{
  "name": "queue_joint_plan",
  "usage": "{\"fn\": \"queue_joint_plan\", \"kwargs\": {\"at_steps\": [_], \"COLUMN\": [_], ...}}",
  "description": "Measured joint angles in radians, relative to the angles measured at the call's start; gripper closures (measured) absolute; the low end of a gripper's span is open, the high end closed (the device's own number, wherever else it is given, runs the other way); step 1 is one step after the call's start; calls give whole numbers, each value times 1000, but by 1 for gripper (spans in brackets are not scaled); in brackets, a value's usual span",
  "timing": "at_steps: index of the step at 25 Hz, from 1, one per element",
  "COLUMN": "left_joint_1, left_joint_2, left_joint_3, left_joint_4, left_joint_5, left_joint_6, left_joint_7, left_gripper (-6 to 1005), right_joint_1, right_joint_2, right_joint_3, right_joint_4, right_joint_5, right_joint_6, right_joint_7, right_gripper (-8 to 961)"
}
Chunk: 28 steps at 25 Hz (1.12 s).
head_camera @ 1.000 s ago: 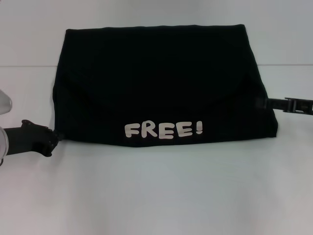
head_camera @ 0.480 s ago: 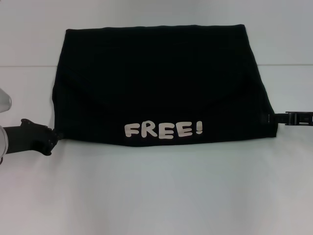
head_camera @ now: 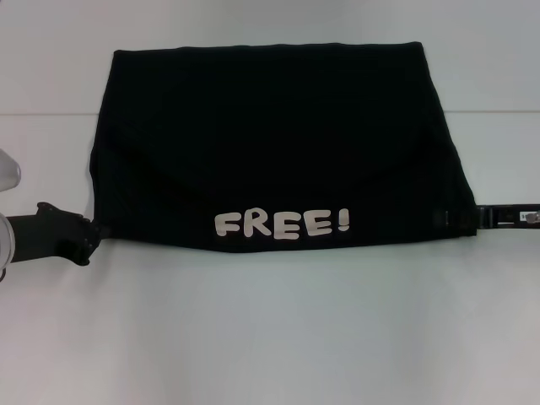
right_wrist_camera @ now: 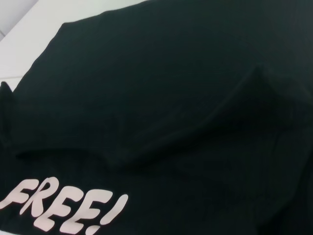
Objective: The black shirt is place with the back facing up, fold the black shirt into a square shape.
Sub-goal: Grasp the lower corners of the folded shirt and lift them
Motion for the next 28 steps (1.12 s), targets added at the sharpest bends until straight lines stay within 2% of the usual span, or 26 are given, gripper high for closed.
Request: {"fn": "queue_joint_plan", "kwargs": {"at_steps": [9, 14, 18, 23, 28], "left_joint_1": [0, 0, 0, 6, 38], "left_joint_2": [2, 1, 1, -2, -7], "left_joint_3": [0, 0, -1, -1, -37], "left_joint_4": [-3, -7, -9, 11, 94], "left_joint_5": [0, -3, -6, -7, -9], "left_joint_6": [0, 0, 0, 21, 197], "left_joint_7": [0, 0, 0, -42, -108], "left_gripper": [992, 992, 993, 993, 993], "right_joint_1": [-13, -15, -17, -32, -77], "right_joint_2": [-2, -2, -3, -16, -25], "right_joint_3": [-7, -8, -3, 4, 46], "right_joint_4": [0, 0, -4, -13, -37], "right_joint_5": [-1, -2, 1, 6, 21], "right_joint_6": [15, 20, 7, -43, -157], "right_joint_7": [3, -2, -13, -36, -83], "right_gripper": [366, 610, 748, 917, 917]}}
